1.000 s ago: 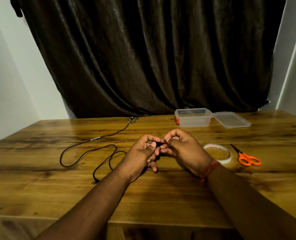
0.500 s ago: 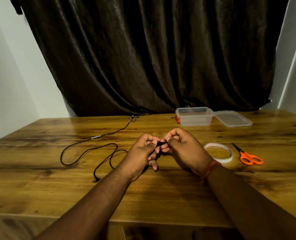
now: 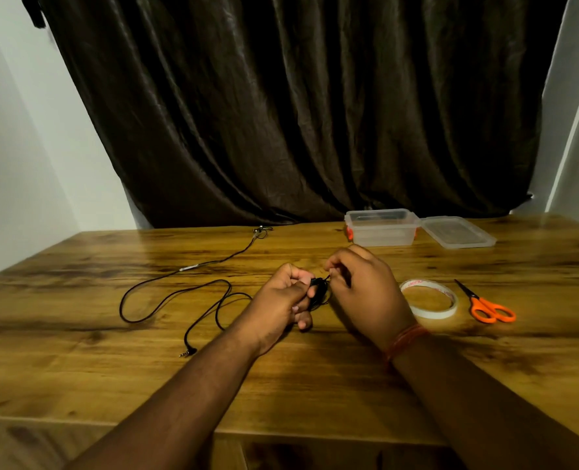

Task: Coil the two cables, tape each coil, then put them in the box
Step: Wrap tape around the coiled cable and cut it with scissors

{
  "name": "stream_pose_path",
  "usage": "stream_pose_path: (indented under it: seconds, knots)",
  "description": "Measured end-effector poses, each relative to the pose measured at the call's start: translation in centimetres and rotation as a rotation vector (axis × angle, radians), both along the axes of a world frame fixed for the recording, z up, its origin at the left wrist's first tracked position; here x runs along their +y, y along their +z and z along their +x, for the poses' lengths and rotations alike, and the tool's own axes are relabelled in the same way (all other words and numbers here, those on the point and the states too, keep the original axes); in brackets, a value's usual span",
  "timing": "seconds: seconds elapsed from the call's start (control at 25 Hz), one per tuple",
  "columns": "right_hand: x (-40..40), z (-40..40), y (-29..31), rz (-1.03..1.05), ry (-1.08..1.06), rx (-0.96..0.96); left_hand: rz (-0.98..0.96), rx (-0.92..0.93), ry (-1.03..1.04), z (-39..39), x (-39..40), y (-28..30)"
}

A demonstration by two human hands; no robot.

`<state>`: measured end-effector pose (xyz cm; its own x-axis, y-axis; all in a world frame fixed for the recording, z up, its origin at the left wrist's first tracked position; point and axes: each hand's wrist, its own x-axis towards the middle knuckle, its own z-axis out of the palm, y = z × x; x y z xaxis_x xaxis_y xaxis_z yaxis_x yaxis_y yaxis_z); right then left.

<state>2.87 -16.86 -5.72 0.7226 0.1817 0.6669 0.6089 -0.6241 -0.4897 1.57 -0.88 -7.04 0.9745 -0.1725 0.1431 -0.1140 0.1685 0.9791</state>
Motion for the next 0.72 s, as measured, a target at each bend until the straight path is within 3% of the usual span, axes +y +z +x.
stream_pose_path:
  seconds: [0.32,0.72]
  knots:
    - [0.9,-1.2,0.3,-0.29,-0.087,-0.097,0.039,-0.018,0.022,0.2,-0.1,-0.3]
    - [0.9,-0.3,0.0,0.006,-0.07,0.026,0.054,0.006,-0.014,-0.3,-0.5,0.1]
